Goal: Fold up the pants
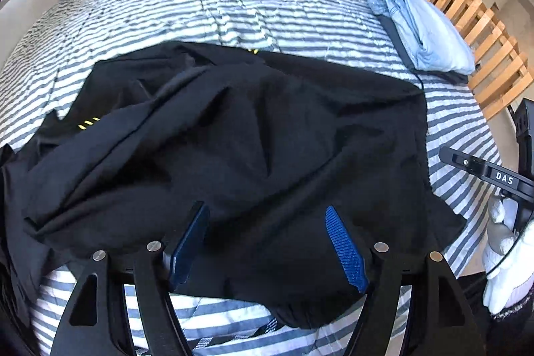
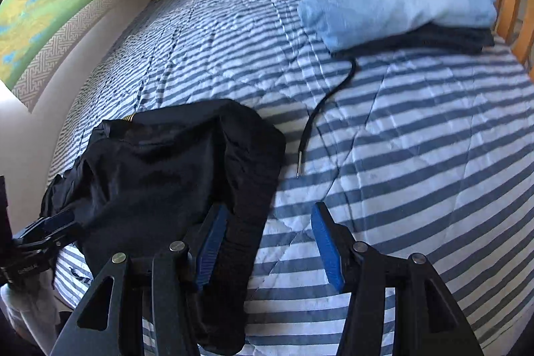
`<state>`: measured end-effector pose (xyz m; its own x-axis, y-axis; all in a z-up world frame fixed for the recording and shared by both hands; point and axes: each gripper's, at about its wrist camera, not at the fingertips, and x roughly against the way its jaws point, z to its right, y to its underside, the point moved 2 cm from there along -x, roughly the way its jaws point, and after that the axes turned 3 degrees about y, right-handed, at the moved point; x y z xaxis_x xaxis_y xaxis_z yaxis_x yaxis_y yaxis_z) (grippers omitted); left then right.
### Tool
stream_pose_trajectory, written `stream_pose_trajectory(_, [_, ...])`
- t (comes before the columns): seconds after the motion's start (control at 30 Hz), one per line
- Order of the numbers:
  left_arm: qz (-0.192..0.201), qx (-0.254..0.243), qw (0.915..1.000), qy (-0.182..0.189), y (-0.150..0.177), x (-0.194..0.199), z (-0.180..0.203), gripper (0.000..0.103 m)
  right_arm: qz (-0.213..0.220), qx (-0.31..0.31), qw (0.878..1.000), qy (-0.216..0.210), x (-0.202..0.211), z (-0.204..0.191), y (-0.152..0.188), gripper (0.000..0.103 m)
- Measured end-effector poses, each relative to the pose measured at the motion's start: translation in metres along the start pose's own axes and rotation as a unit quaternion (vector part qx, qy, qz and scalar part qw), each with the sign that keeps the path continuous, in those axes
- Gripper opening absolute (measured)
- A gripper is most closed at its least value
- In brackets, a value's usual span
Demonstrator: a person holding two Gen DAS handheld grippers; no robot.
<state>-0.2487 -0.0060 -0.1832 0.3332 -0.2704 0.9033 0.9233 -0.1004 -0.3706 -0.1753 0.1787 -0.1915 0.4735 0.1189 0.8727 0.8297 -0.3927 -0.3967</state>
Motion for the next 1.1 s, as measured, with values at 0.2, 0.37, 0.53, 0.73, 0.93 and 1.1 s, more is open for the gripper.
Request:
stream_pose_trajectory(0.2, [-0.013,0.009,0.9998,-0.016,0.006,-0.026,-0.013,0.001,-0.006,0.014,1.0,-0.02,-0.018,-0.008,0.015,0.051])
stream_pose_trajectory(0.37, [0.044,0.091,0.994,-0.041,0.023,0.037,-0.077,0.001,-0.017,0.006,0.993,-0.119,-0.006,-0.028,0.007,0.051])
stream_pose_trajectory(0.53, [0.055,0.152,0.9745,-0.155,0.048,0.076,-0.154,0.004,0.01,0.029,0.995,-0.1,0.006,-0.039,0.009,0.051])
stream_pose_trajectory(0.73, [0.069,0.131,0.9743,-0.17,0.068,0.096,-0.134,0.046,0.005,0.057,0.994,-0.089,-0.004,-0.06,0.015,0.051])
stream_pose_trajectory(0.93, [0.052,0.021,0.995,-0.082,0.092,0.08,-0.024,0.063,0.024,0.109,0.994,-0.008,-0.026,-0.085,0.004,0.051])
stream_pose_trajectory(1.1, [-0.004,-0.04,0.9969,-0.067,0.115,0.039,0.037,0.074,0.013,0.115,0.993,-0.007,-0.045,-0.091,-0.003,0.051])
